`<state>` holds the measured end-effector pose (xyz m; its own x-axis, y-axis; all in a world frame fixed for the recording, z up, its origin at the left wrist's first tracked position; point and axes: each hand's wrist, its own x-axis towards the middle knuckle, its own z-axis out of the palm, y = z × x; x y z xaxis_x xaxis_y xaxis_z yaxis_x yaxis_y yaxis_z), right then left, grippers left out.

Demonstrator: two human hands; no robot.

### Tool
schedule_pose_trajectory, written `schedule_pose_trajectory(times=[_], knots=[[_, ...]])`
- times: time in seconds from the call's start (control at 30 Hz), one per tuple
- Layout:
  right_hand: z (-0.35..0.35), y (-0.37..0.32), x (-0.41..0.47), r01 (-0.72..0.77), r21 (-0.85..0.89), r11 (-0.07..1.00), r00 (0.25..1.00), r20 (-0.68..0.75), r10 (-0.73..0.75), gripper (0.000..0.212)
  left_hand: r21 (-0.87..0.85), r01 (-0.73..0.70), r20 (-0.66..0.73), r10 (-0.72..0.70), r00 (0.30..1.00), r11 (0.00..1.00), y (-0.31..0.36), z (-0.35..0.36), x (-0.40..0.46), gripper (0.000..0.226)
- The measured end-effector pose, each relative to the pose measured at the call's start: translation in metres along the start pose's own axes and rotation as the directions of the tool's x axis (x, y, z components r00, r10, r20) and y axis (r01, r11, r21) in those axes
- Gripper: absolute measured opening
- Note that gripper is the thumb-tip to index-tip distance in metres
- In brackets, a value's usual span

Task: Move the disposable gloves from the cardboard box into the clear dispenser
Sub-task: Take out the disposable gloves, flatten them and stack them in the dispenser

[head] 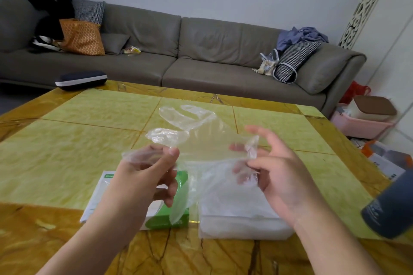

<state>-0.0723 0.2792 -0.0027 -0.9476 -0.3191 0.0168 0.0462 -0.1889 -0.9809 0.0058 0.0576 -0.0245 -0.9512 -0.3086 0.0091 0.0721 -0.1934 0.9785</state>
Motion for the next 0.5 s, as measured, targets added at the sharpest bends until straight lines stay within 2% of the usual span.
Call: schedule_pose_trajectory(times=[0.07, 0.17, 0.2, 0.27, 0.33, 0.37, 0.43, 0.5], knots=[[-0.009, -0.005, 0.000, 0.093, 0.043, 0.995, 0.983, 0.152, -0.098, 0.084, -0.062, 0.055, -0.022, -0.056, 0.998, 0.997, -0.001, 0.000, 0.002, 0.022], [-0.018, -0.005, 0.000, 0.274, -0.134, 0.952, 0.915, 0.342, -0.215, 0.085, -0.176, 0.150, -0.026, -0.157, 0.987, 0.973, 0.000, -0.001, 0.005, 0.017], [-0.021, -0.003, 0.000, 0.357, -0.254, 0.899, 0.896, 0.364, -0.253, 0.082, -0.207, 0.177, -0.016, -0.185, 0.983, 0.962, 0.000, 0.000, 0.005, 0.015], [-0.022, 0.001, 0.000, 0.496, -0.526, 0.691, 0.866, 0.361, -0.347, 0.068, -0.247, 0.235, 0.015, -0.239, 0.971, 0.940, 0.002, 0.000, 0.003, 0.015], [-0.020, 0.001, 0.000, 0.527, -0.695, 0.489, 0.833, 0.308, -0.459, 0.045, -0.244, 0.287, 0.059, -0.281, 0.958, 0.926, 0.003, 0.002, 0.001, 0.018], [-0.018, -0.001, 0.000, 0.520, -0.717, 0.464, 0.821, 0.269, -0.504, 0.031, -0.231, 0.307, 0.093, -0.293, 0.952, 0.923, 0.005, 0.005, -0.001, 0.019], [-0.018, -0.005, -0.001, 0.531, -0.664, 0.527, 0.808, 0.208, -0.552, 0.015, -0.264, 0.324, 0.160, -0.290, 0.943, 0.908, 0.008, 0.009, -0.003, 0.019], [-0.018, -0.013, -0.004, 0.491, -0.440, 0.752, 0.861, 0.116, -0.495, 0.008, -0.390, 0.327, 0.236, -0.250, 0.939, 0.861, 0.013, 0.005, -0.005, 0.019]])
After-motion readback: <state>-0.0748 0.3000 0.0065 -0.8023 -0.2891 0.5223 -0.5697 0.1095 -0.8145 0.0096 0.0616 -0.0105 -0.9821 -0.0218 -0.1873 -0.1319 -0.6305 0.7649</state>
